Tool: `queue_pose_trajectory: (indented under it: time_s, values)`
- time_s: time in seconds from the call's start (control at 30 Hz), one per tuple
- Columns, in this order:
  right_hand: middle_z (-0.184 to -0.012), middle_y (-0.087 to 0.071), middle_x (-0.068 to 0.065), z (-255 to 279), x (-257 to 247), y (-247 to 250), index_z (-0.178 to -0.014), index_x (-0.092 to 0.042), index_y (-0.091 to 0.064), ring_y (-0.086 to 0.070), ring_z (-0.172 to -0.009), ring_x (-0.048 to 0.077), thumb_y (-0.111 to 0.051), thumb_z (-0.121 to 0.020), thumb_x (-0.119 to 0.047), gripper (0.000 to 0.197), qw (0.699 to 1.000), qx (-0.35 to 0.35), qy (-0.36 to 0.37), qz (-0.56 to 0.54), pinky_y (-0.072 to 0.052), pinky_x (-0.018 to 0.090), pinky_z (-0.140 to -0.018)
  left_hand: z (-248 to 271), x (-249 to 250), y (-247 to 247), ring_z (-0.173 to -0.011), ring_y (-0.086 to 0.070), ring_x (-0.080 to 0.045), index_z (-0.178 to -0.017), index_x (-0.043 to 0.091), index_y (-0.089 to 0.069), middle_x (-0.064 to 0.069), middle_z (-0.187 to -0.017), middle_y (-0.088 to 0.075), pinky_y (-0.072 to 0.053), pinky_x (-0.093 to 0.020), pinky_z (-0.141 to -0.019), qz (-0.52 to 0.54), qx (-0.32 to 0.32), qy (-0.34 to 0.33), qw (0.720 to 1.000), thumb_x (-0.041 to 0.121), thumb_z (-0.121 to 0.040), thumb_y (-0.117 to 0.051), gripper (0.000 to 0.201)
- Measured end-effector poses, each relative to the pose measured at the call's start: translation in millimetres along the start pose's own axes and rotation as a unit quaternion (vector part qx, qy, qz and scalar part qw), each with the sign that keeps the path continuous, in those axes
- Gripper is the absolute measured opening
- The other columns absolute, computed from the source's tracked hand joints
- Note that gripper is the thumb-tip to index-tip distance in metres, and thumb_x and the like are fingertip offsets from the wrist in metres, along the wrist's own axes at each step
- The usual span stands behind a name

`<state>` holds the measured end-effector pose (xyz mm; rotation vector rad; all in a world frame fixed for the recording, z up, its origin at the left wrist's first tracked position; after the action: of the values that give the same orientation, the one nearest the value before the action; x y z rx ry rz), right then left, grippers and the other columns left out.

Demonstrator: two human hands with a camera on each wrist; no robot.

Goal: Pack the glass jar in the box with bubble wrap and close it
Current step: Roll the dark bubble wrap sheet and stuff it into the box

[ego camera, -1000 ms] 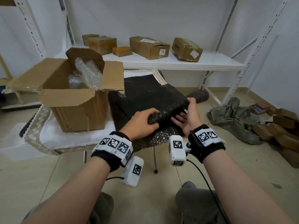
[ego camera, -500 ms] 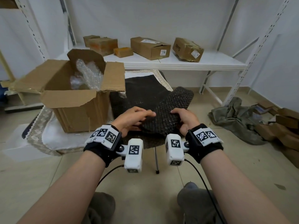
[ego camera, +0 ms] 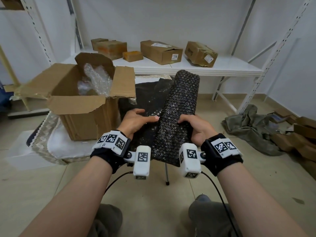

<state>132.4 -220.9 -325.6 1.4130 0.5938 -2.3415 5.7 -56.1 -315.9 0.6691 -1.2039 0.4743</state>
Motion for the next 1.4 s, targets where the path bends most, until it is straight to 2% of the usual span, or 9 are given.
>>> queue_pose_trajectory:
  time_s: [0.1,0.33,0.5,0.8,0.87,0.97,1.1,1.27,1.4]
  values:
    - [-0.109,-0.072,0.017,-0.6,0.1,-1.1,-0.12,-0.007,-0.063,-0.07,-0.098,0.035,-0.076,-0.072,-0.001,0.05,1.0,-0.016,0.001,0.008,-0.058,0.047,-0.08,1.5,8.0,-2.2,-0.087,-0.063,-0.01,-0.123,0.016,-0.057,-0.001,-0.105,-0.068,-0.051,-0.024,-0.082,0.028,-0.014,-0.03,0.999,0.007,-0.069,-0.085,0.061]
    - [-0.111,-0.071,0.015,-6.5,2.6,1.7,-0.122,-0.01,-0.062,-0.07,-0.098,0.034,-0.092,-0.049,-0.021,0.08,0.999,-0.01,0.012,0.046,-0.055,0.052,-0.09,3.5,11.9,-18.4,-0.105,-0.064,-0.014,-0.142,0.023,-0.044,0.0,-0.113,-0.069,-0.049,-0.035,-0.098,-0.01,-0.129,-0.042,0.991,-0.003,-0.075,-0.073,0.077]
    - [-0.11,-0.07,0.019,-7.0,0.9,8.1,-0.119,-0.006,-0.059,-0.069,-0.098,0.036,-0.077,-0.075,-0.002,0.047,0.998,0.033,0.04,0.026,-0.055,0.055,-0.088,15.6,24.1,-27.7,-0.101,-0.067,-0.02,-0.138,0.025,-0.047,-0.011,-0.112,-0.07,-0.053,-0.026,-0.085,0.001,-0.147,-0.091,0.985,-0.01,-0.08,-0.064,0.07]
    - [-0.103,-0.073,0.018,-11.2,1.9,7.4,-0.118,-0.006,-0.063,-0.071,-0.093,0.035,-0.067,-0.085,-0.009,0.033,0.997,0.051,0.063,-0.01,-0.057,0.051,-0.086,26.6,26.7,-55.6,-0.089,-0.066,-0.041,-0.144,0.037,-0.037,-0.028,-0.092,-0.065,-0.053,-0.052,-0.088,-0.025,-0.216,-0.159,0.963,0.0,-0.082,-0.07,0.08]
    - [-0.105,-0.074,0.015,-9.8,1.2,1.8,-0.119,-0.009,-0.065,-0.072,-0.096,0.032,-0.064,-0.089,-0.031,0.037,0.998,0.013,0.051,-0.029,-0.056,0.048,-0.089,25.2,25.3,-60.2,-0.066,-0.058,-0.018,-0.147,0.036,-0.035,-0.01,-0.069,-0.056,-0.053,-0.036,-0.074,-0.046,-0.211,-0.187,0.958,0.003,-0.081,-0.073,0.082]
    - [-0.11,-0.074,0.012,-6.8,-1.6,-5.9,-0.119,-0.014,-0.067,-0.071,-0.102,0.029,-0.062,-0.084,-0.056,0.055,0.996,-0.06,0.047,-0.054,-0.055,0.042,-0.09,24.3,23.5,-66.2,-0.061,-0.057,0.0,-0.152,0.032,-0.029,0.003,-0.069,-0.064,-0.047,-0.022,-0.076,-0.077,-0.189,-0.205,0.957,0.02,-0.082,-0.076,0.085]
    - [-0.102,-0.075,0.015,-8.2,-0.6,-3.0,-0.112,-0.009,-0.069,-0.074,-0.089,0.03,-0.08,-0.077,-0.035,0.045,0.996,-0.037,0.079,-0.001,-0.059,0.039,-0.073,26.7,21.3,-76.9,-0.066,-0.062,-0.005,-0.154,0.032,-0.021,0.003,-0.078,-0.071,-0.052,-0.029,-0.084,-0.145,-0.209,-0.222,0.941,0.04,-0.091,-0.064,0.076]
    - [-0.105,-0.074,0.015,-17.0,1.4,4.4,-0.115,-0.009,-0.066,-0.072,-0.093,0.032,-0.075,-0.082,-0.017,0.034,0.997,0.013,0.077,-0.015,-0.059,0.047,-0.082,20.3,26.6,-66.6,-0.061,-0.05,-0.003,-0.145,0.027,-0.041,0.001,-0.075,-0.055,-0.044,-0.022,-0.071,-0.1,-0.136,-0.258,0.951,0.023,-0.085,-0.073,0.068]
    - [-0.111,-0.073,0.012,-17.6,-2.1,3.6,-0.121,-0.009,-0.063,-0.071,-0.099,0.029,-0.076,-0.081,-0.014,0.042,0.994,0.006,0.092,-0.06,-0.059,0.044,-0.085,11.2,24.8,-50.2,-0.078,-0.051,-0.009,-0.135,0.027,-0.049,0.0,-0.095,-0.051,-0.046,-0.026,-0.078,-0.104,-0.04,-0.225,0.968,0.035,-0.075,-0.081,0.069]
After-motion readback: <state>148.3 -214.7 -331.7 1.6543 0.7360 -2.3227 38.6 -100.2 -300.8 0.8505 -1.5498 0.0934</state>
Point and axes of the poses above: each hand's wrist, its own z-axis away from the middle knuckle, its own y-axis out of the back of the hand, x = y × z, the point moved 7 cm from there along -z, towards the middle knuckle
